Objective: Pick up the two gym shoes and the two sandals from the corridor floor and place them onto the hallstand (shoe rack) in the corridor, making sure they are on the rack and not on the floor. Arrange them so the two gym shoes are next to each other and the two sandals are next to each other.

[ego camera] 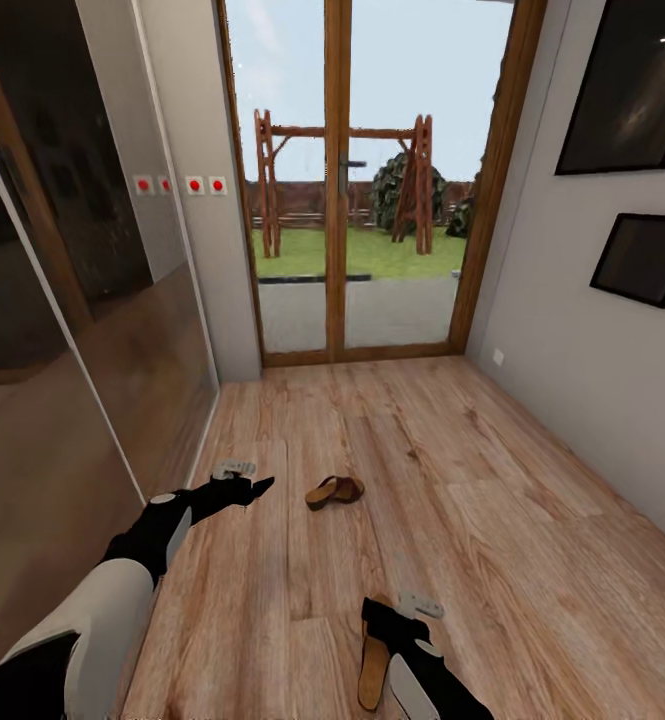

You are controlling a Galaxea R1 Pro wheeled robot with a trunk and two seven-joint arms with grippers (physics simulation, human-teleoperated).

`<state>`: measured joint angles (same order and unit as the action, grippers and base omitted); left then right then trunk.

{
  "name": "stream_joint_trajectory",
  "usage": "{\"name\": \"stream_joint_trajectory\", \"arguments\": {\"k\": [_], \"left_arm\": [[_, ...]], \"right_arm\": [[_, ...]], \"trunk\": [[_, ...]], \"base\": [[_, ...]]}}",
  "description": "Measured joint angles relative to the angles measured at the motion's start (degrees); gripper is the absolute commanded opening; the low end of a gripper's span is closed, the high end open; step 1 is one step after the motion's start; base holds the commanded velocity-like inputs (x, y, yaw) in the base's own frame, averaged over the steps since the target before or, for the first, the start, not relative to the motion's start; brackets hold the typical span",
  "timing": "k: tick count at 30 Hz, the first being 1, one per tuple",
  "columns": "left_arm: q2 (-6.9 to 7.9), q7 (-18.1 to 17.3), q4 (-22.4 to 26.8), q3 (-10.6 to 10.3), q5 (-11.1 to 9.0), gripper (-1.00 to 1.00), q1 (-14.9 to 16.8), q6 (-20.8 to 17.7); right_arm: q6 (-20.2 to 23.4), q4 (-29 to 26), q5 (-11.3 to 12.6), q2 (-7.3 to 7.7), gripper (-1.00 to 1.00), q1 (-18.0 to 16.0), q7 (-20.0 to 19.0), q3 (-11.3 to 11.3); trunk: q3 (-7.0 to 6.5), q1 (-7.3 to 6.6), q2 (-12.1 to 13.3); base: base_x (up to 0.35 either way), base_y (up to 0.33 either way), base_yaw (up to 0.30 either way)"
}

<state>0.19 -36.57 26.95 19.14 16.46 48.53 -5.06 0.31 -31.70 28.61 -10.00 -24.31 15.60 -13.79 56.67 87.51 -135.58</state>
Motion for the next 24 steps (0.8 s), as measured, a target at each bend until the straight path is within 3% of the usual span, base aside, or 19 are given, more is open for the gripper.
{"name": "stream_joint_trajectory", "arguments": {"k": [5,19,24], "left_arm": [[-0.05,-0.1,0.0,0.0,0.0,1.00,3.7,-4.6],[-0.05,-0.1,0.0,0.1,0.0,1.00,4.8,-5.5],[-0.05,-0.1,0.0,0.0,0.0,1.00,4.7,-5.5]], "right_arm": [[0.0,-0.7,0.0,0.00,1.00,0.0,0.0,0.0],[0.0,-0.9,-0.1,0.00,1.00,0.0,0.0,0.1],[0.1,-1.3,-0.1,0.00,1.00,0.0,0.0,0.1]], "trunk": [[1.18,1.10,-2.0],[4.91,4.18,-7.6],[6.47,4.31,-7.7]], "base": [[0.000,0.000,0.000],[0.000,0.000,0.000],[0.000,0.000,0.000]]}}
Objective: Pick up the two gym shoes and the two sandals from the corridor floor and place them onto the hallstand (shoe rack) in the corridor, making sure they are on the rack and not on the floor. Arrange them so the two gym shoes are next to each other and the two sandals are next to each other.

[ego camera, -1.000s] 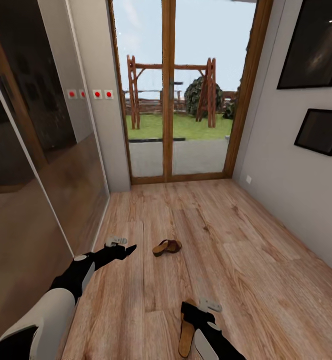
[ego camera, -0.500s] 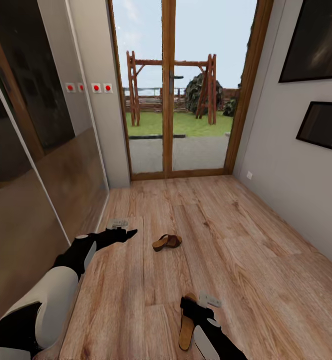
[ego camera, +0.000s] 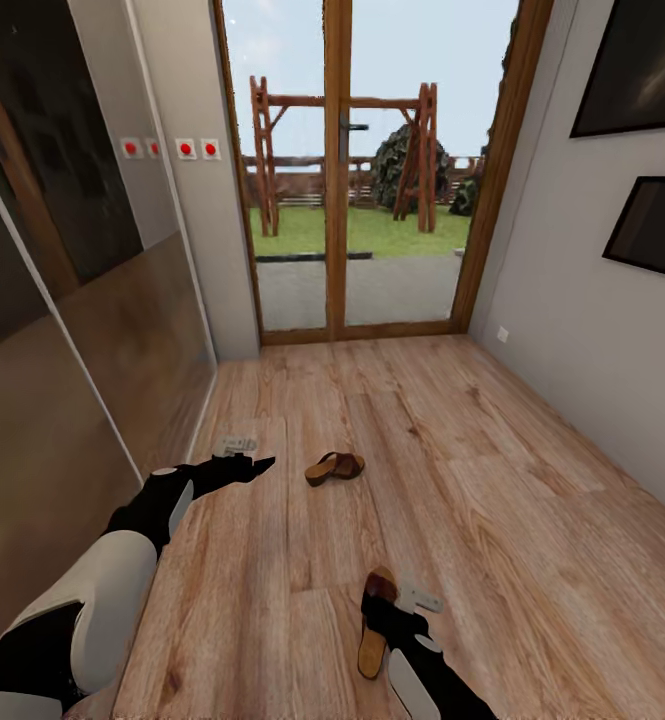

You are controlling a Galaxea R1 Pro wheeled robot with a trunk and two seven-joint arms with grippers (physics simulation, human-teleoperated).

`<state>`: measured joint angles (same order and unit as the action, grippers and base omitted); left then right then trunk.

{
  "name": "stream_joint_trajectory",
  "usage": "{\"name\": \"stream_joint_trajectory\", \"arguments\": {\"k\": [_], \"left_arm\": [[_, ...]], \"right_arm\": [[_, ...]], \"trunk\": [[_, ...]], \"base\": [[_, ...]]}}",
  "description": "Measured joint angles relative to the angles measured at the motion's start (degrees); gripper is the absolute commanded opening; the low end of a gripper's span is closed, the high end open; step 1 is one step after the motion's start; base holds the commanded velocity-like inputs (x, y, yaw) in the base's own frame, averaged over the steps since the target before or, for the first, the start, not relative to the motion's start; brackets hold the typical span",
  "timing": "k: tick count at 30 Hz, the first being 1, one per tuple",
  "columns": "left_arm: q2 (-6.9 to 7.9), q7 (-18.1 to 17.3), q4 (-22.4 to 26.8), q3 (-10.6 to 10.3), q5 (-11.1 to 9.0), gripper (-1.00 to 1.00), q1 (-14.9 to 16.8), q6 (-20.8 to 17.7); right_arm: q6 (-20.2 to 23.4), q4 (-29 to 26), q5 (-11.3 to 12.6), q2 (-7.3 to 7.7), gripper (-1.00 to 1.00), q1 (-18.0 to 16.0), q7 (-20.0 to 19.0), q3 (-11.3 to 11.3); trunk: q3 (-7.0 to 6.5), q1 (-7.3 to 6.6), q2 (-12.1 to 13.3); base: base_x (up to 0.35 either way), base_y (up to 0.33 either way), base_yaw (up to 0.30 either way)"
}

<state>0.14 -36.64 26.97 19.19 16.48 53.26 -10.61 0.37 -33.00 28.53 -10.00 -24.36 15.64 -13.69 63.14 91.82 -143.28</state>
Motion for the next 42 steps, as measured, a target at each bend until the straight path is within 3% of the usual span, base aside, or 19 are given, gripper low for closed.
{"name": "stream_joint_trajectory", "arguments": {"k": [8,11,14,23,30,42], "left_arm": [[0.08,0.0,0.0,0.0,0.0,1.00,-0.1,0.0],[0.09,0.0,0.0,-0.1,0.0,1.00,-0.1,-0.1],[0.09,0.0,0.0,-0.1,0.0,1.00,0.0,-0.1],[-0.39,0.0,0.0,0.0,0.1,1.00,1.4,-0.2],[-1.18,0.1,0.0,-0.1,0.0,1.00,3.2,-2.8],[-1.27,-0.1,0.0,-0.1,0.0,1.00,2.7,-3.9]], "right_arm": [[1.9,-5.0,0.1,0.00,1.00,-0.1,0.3,0.1],[7.3,-8.0,0.0,0.00,1.00,-0.4,0.4,0.2],[10.1,-9.4,0.0,0.00,1.00,-0.8,0.4,0.3],[13.6,-11.2,-0.1,0.00,1.00,-1.5,0.4,0.3],[13.8,-11.3,-0.2,0.00,1.00,-1.5,0.2,0.3],[13.8,-11.0,-0.3,0.54,1.00,-1.5,0.2,0.4]], "trunk": [[2.51,0.21,-0.1],[3.44,0.28,-0.1],[4.38,0.36,-0.2],[7.02,0.59,-0.3],[7.08,0.59,-0.3],[7.09,0.59,-0.3]], "base": [[0.000,0.000,0.001],[0.000,0.000,0.045],[0.000,0.000,0.059],[0.000,0.000,0.045],[0.000,0.000,0.005],[0.000,0.000,0.000]]}}
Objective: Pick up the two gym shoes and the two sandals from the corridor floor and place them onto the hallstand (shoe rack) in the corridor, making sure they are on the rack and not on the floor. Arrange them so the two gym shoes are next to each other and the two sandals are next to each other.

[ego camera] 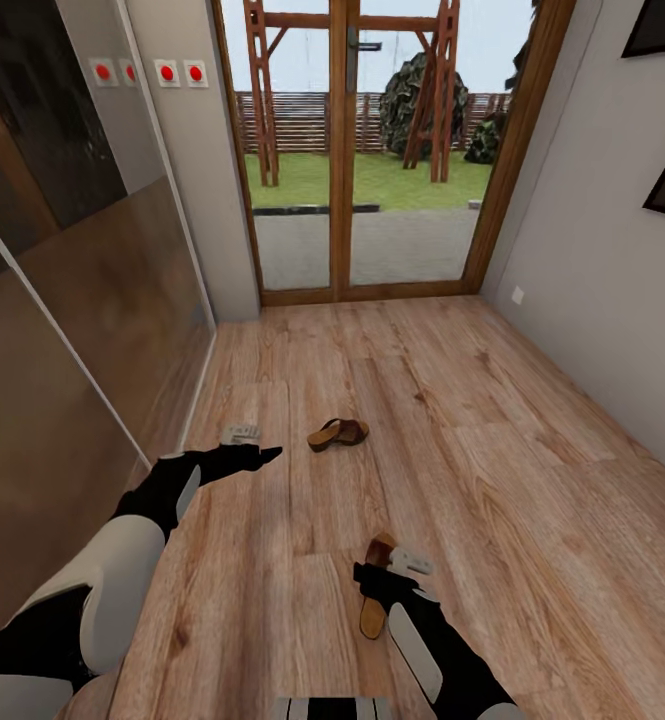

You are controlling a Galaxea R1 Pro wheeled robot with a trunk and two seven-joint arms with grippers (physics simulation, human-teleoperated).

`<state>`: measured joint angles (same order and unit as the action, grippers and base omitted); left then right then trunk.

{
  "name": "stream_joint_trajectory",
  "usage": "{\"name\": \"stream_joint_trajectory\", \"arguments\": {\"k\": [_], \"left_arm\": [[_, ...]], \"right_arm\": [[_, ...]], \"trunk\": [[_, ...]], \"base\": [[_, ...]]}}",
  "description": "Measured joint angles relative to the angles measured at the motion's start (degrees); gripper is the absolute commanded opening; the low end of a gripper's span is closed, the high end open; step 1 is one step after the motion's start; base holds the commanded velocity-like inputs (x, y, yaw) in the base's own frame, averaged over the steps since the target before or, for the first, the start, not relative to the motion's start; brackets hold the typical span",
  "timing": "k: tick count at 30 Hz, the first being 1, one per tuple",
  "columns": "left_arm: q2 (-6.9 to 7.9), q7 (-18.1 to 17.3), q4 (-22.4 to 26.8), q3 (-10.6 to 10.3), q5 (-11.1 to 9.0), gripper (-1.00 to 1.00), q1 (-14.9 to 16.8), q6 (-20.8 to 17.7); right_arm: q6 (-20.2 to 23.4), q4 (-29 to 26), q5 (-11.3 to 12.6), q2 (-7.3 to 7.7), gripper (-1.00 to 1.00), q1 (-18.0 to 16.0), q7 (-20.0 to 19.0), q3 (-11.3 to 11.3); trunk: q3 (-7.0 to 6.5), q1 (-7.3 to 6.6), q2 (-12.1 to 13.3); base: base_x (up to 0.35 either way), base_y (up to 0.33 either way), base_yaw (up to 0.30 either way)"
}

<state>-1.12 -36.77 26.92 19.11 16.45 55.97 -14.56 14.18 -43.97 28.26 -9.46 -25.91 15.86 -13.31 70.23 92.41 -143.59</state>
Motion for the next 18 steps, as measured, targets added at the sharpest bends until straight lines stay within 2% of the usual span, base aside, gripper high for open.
{"name": "stream_joint_trajectory", "arguments": {"k": [12,14,18], "left_arm": [[0.00,0.0,-0.1,0.0,0.0,1.00,-0.2,0.0],[-0.02,0.0,-0.1,0.0,0.0,1.00,-0.2,0.0],[-0.03,0.0,-0.1,0.0,0.0,1.00,-0.2,0.0]], "right_arm": [[0.0,0.1,0.1,0.79,1.00,0.0,0.1,0.1],[-0.1,0.3,0.1,1.79,1.00,0.0,0.2,0.1],[-0.1,0.5,0.2,2.43,1.00,0.0,0.2,0.5]], "trunk": [[0.00,0.00,0.0],[0.00,0.00,0.0],[0.00,0.00,0.0]], "base": [[0.000,0.000,0.000],[0.000,0.000,0.000],[0.000,0.000,0.000]]}}
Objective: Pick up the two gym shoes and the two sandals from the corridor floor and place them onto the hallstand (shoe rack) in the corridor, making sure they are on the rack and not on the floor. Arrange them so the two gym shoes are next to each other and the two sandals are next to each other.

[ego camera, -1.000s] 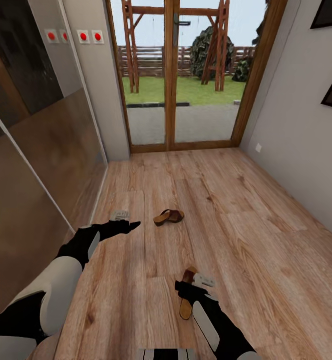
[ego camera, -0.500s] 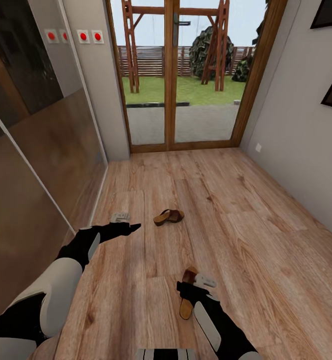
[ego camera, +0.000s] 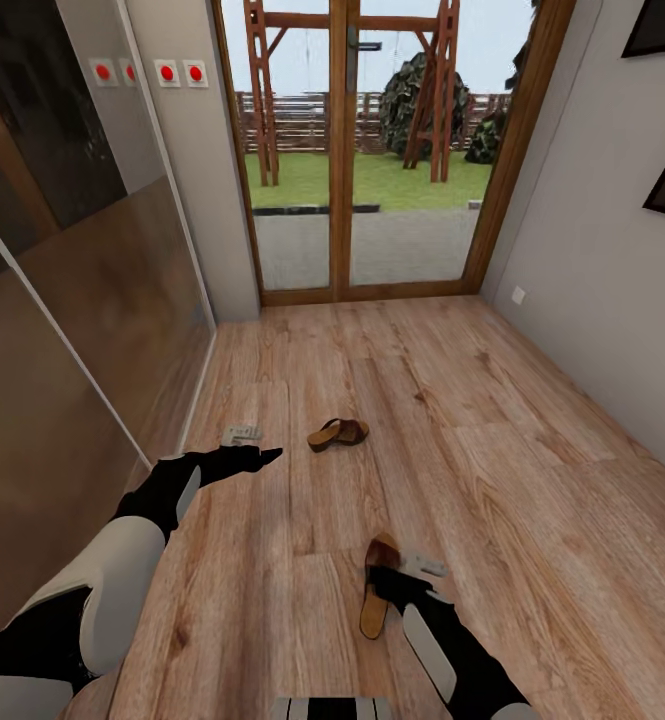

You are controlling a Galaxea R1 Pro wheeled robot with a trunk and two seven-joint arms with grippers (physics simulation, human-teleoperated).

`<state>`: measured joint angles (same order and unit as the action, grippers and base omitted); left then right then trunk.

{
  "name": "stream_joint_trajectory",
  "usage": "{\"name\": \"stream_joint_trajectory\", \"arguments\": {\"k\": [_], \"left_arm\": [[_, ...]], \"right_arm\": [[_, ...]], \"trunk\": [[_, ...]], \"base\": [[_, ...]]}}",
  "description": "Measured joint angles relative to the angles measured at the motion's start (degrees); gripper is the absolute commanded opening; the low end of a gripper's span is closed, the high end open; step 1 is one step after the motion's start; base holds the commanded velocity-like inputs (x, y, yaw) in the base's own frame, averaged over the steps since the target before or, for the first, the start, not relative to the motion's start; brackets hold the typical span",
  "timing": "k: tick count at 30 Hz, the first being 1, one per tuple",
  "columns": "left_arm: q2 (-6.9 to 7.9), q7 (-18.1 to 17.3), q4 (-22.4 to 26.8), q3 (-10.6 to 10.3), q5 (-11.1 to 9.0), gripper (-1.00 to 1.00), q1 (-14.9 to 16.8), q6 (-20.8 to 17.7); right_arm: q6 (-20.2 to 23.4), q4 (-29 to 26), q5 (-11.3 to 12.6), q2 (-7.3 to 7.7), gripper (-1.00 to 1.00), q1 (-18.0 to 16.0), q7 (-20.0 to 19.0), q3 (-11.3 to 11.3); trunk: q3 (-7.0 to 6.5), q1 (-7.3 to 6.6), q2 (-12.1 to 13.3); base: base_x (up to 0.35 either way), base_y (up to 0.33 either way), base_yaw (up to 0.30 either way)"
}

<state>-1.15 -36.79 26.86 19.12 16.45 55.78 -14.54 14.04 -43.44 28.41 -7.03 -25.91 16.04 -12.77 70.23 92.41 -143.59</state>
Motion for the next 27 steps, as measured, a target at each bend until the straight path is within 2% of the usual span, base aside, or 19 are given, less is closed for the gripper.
{"name": "stream_joint_trajectory", "arguments": {"k": [5,7,12,17,27], "left_arm": [[0.00,0.0,0.0,0.0,0.0,1.00,0.0,0.0],[0.00,-0.1,0.0,-0.1,0.0,1.00,0.1,-0.1],[0.00,-0.1,0.0,-0.1,0.0,1.00,0.1,-0.1],[0.00,-0.1,0.0,0.0,0.0,1.00,0.1,-0.1],[-0.02,-0.1,0.0,0.0,0.0,1.00,0.1,-0.1]], "right_arm": [[0.1,0.0,0.0,0.09,1.00,0.0,0.0,1.8],[0.1,0.0,0.0,0.12,1.00,0.0,-0.1,4.4],[0.1,0.0,0.0,0.07,1.00,0.0,-0.1,4.6],[0.1,0.0,0.0,-0.03,1.00,0.0,-0.1,4.5],[0.1,0.0,0.0,-0.04,1.00,0.0,-0.1,4.5]], "trunk": [[0.00,0.00,0.0],[0.00,0.00,0.0],[0.02,0.00,0.0],[1.51,0.13,-0.1],[2.23,0.13,-0.1]], "base": [[0.000,0.000,0.000],[0.000,0.000,0.000],[0.000,0.000,-0.017],[0.000,0.000,-0.038],[0.000,0.000,-0.008]]}}
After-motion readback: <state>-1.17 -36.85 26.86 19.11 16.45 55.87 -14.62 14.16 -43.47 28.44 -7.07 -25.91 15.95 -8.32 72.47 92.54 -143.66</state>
